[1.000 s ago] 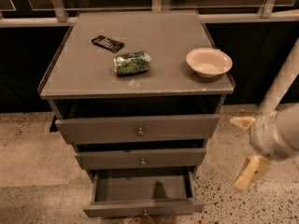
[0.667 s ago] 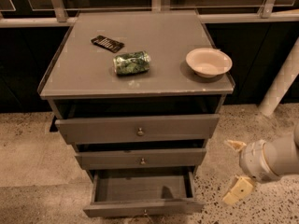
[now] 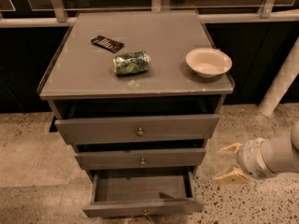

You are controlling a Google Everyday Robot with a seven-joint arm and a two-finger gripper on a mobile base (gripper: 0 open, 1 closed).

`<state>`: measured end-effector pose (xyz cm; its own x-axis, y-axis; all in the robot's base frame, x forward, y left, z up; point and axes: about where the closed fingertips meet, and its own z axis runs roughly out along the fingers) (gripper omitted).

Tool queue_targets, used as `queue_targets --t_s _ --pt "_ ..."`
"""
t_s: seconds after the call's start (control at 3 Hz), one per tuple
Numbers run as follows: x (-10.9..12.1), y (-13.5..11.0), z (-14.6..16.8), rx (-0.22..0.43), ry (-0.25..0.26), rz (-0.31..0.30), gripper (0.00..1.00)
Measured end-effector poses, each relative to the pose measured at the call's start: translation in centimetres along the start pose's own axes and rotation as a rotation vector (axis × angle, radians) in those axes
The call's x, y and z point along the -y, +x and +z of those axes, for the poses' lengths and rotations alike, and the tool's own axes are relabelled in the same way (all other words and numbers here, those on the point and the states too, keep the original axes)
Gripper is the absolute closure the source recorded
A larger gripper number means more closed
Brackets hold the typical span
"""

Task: Close bottom drawer

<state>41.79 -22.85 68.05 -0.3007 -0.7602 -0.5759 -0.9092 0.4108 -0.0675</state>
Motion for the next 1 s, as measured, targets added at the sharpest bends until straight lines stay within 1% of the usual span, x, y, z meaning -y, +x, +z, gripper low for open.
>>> queue_targets --t_s 0.67,1.0 --pt "0.0 0.0 0.0 0.000 0.000 0.000 0.88" --pt "-0.2 1.0 1.4 0.029 0.018 0.021 1.00"
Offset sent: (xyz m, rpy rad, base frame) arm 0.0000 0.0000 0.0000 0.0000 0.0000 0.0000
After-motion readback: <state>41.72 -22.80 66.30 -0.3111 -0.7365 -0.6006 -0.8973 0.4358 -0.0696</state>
